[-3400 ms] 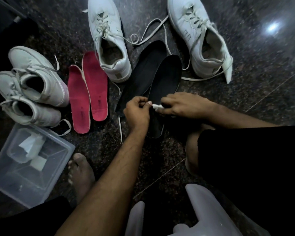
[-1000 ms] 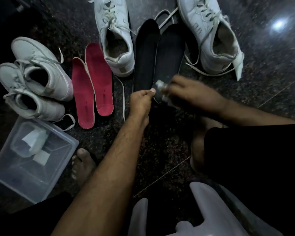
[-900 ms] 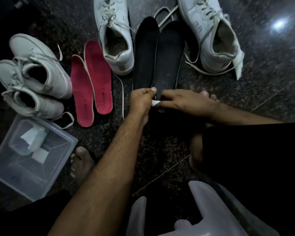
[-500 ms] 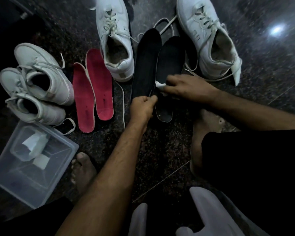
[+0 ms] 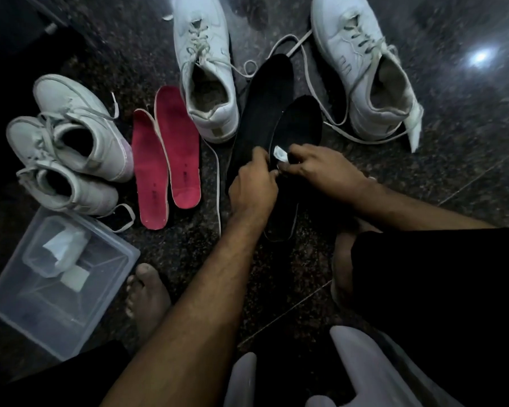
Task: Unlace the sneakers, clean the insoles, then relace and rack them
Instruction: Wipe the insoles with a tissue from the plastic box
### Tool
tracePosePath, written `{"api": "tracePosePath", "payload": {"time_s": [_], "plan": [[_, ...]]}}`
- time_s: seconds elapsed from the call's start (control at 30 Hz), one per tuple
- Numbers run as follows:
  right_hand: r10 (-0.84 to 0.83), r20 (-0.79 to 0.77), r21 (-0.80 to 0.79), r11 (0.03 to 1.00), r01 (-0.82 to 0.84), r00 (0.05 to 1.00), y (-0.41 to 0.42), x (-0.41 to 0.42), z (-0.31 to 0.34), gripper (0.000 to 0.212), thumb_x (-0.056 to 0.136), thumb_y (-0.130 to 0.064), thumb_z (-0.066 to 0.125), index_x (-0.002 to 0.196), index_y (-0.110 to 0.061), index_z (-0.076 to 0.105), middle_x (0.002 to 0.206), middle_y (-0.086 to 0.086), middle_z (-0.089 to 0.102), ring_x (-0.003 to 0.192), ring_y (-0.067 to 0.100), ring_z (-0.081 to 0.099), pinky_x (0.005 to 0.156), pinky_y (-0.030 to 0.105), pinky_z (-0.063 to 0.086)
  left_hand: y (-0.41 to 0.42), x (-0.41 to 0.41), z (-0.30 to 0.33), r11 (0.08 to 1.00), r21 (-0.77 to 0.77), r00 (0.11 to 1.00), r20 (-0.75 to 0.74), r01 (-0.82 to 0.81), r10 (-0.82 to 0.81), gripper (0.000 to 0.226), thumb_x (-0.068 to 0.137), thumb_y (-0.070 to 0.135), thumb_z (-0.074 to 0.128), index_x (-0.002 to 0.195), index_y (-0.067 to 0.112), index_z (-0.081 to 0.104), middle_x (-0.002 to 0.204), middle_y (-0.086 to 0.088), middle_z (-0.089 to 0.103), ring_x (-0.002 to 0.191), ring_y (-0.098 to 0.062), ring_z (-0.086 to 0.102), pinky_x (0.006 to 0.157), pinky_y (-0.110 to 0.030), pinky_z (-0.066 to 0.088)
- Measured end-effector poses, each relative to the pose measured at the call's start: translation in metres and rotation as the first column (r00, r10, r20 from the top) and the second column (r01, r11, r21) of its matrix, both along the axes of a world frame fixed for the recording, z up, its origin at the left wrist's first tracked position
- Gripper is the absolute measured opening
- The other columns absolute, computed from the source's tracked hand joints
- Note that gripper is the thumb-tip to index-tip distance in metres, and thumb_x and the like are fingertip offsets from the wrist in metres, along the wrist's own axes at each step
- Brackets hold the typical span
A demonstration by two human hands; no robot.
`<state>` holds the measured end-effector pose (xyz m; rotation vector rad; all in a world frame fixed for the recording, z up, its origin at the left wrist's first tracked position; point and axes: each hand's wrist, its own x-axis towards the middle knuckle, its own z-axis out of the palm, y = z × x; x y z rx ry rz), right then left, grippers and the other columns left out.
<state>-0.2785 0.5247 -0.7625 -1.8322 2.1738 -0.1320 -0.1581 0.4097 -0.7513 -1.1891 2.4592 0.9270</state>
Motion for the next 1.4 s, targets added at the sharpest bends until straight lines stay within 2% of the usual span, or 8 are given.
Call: {"api": "tracePosePath", "payload": {"time_s": [0.2, 0.33, 0.53, 0.67, 0.9, 1.03, 1.23, 1.4], "plan": [[0.160, -0.220, -0.013, 0.986, -0.167, 0.962, -0.002, -0.024, 0.001, 0.027, 0.095, -0.027, 0.049, 0.111, -0.012, 0.064, 0.096, 0.011, 0.053, 0.080, 0.031, 0.054, 0.059, 0.041, 0.040, -0.004, 0.008, -0.012, 0.994, 0.102, 0.995, 0.097, -0.045, 0.035, 0.019, 0.091, 0.034, 0.067, 0.108, 0.028, 0.059, 0.106, -0.005, 0.069, 0.102, -0.031, 0.064, 0.081, -0.038, 0.050], [-0.271, -0.229, -0.037, 0.962, 0.269, 0.935, -0.022, -0.057, 0.011, 0.040, 0.098, -0.030, 0.036, 0.111, 0.000, 0.059, 0.097, 0.022, 0.055, 0.082, 0.041, 0.059, 0.060, 0.045, 0.037, -0.019, 0.003, -0.009, 0.991, 0.134, 0.990, 0.139, -0.025, 0.006, 0.018, 0.086, 0.037, 0.072, 0.093, 0.031, 0.056, 0.105, -0.002, 0.069, 0.101, -0.027, 0.064, 0.081, -0.033, 0.048], [0.191, -0.116, 0.041, 0.981, -0.188, 0.975, -0.019, -0.026, 0.017, 0.048, 0.095, -0.036, 0.030, 0.113, -0.007, 0.064, 0.099, 0.014, 0.055, 0.083, 0.033, 0.055, 0.064, 0.040, 0.040, -0.013, 0.009, -0.011, 0.992, 0.128, 0.991, 0.133, 0.001, -0.019, 0.024, 0.088, 0.032, 0.070, 0.103, 0.029, 0.051, 0.102, -0.005, 0.068, 0.098, -0.031, 0.064, 0.079, -0.037, 0.051], [-0.432, 0.013, 0.074, 0.900, 0.430, 0.902, -0.022, -0.044, 0.016, 0.050, 0.098, -0.037, 0.028, 0.125, -0.003, 0.054, 0.106, 0.021, 0.052, 0.092, 0.039, 0.055, 0.073, 0.048, 0.047, -0.008, 0.011, -0.004, 0.988, 0.147, 0.996, 0.070, 0.038, -0.049, 0.038, 0.088, 0.023, 0.064, 0.114, 0.035, 0.040, 0.094, -0.009, 0.067, 0.092, -0.036, 0.065, 0.080, -0.047, 0.055], [0.045, -0.031, 0.023, 0.999, -0.044, 0.999, -0.008, -0.016, 0.013, 0.027, 0.095, -0.028, 0.053, 0.114, -0.011, 0.063, 0.093, 0.011, 0.052, 0.078, 0.029, 0.051, 0.061, 0.041, 0.039, -0.005, 0.013, 0.005, 0.984, 0.107, 0.987, 0.053, 0.144, -0.151, 0.085, 0.092, 0.014, 0.056, 0.152, 0.049, 0.005, 0.101, -0.017, 0.069, 0.092, -0.040, 0.066, 0.070, -0.041, 0.046], [-0.469, 0.023, -0.080, 0.879, 0.470, 0.883, -0.010, -0.036, 0.012, 0.031, 0.098, -0.024, 0.054, 0.120, -0.002, 0.059, 0.095, 0.021, 0.051, 0.080, 0.036, 0.054, 0.063, 0.042, 0.040, -0.007, 0.012, 0.009, 0.981, 0.130, 0.988, 0.049, 0.141, -0.148, 0.088, 0.094, 0.014, 0.055, 0.152, 0.054, 0.002, 0.092, -0.009, 0.063, 0.090, -0.036, 0.066, 0.079, -0.048, 0.054], [0.129, -0.137, -0.068, 0.988, -0.139, 0.982, 0.005, -0.021, 0.000, 0.046, 0.097, -0.041, 0.034, 0.115, -0.009, 0.061, 0.095, 0.009, 0.052, 0.083, 0.029, 0.052, 0.067, 0.039, 0.037, -0.006, 0.013, 0.007, 0.979, 0.113, 0.982, 0.059, 0.170, -0.178, 0.095, 0.094, 0.013, 0.055, 0.150, 0.060, -0.006, 0.113, -0.015, 0.067, 0.099, -0.038, 0.065, 0.080, -0.046, 0.053], [-0.374, -0.099, -0.080, 0.927, 0.368, 0.922, 0.003, -0.043, -0.004, 0.033, 0.098, -0.046, 0.043, 0.101, -0.015, 0.055, 0.080, -0.008, 0.050, 0.086, 0.028, 0.058, 0.078, 0.045, 0.050, -0.006, 0.010, 0.006, 0.979, 0.102, 0.978, 0.098, 0.175, -0.185, 0.094, 0.095, 0.012, 0.054, 0.152, 0.056, -0.006, 0.115, -0.016, 0.066, 0.101, -0.038, 0.064, 0.084, -0.046, 0.053]]}}
